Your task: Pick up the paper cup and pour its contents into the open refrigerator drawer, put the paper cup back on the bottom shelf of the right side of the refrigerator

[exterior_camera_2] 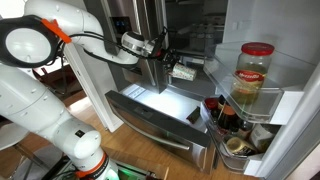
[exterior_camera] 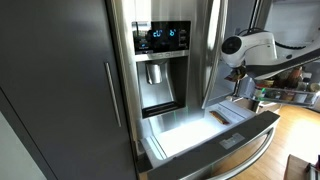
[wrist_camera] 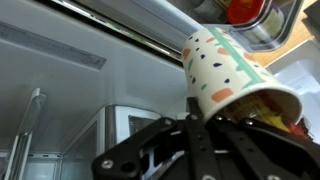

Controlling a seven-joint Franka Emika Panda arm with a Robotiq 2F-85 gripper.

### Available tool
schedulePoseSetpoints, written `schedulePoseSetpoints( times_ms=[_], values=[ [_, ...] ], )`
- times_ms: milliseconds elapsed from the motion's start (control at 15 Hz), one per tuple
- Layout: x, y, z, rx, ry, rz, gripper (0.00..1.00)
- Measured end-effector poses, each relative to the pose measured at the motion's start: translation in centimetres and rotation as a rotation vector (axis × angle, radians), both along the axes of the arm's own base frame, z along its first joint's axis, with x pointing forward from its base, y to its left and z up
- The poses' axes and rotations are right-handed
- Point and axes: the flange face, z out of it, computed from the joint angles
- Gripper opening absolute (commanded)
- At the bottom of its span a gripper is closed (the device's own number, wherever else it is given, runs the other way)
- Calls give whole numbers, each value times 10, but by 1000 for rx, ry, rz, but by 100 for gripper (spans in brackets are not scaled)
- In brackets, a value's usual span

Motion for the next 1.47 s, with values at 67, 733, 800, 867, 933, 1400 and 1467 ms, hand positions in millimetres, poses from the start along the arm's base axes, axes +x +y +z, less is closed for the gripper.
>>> schedulePoseSetpoints(
  times_ms=[67,733,800,867,933,1400,1467],
  values=[
    [1,2,1,-43,22,18,1],
    [11,7,20,-391,44,177,1],
    [12,8,20,-401,25,173,1],
    [12,8,22,-411,4,162,1],
    [12,9,23,-424,-16,149,1],
    [11,10,29,-453,-112,84,1],
    [10,10,29,-439,-132,73,1]
  ],
)
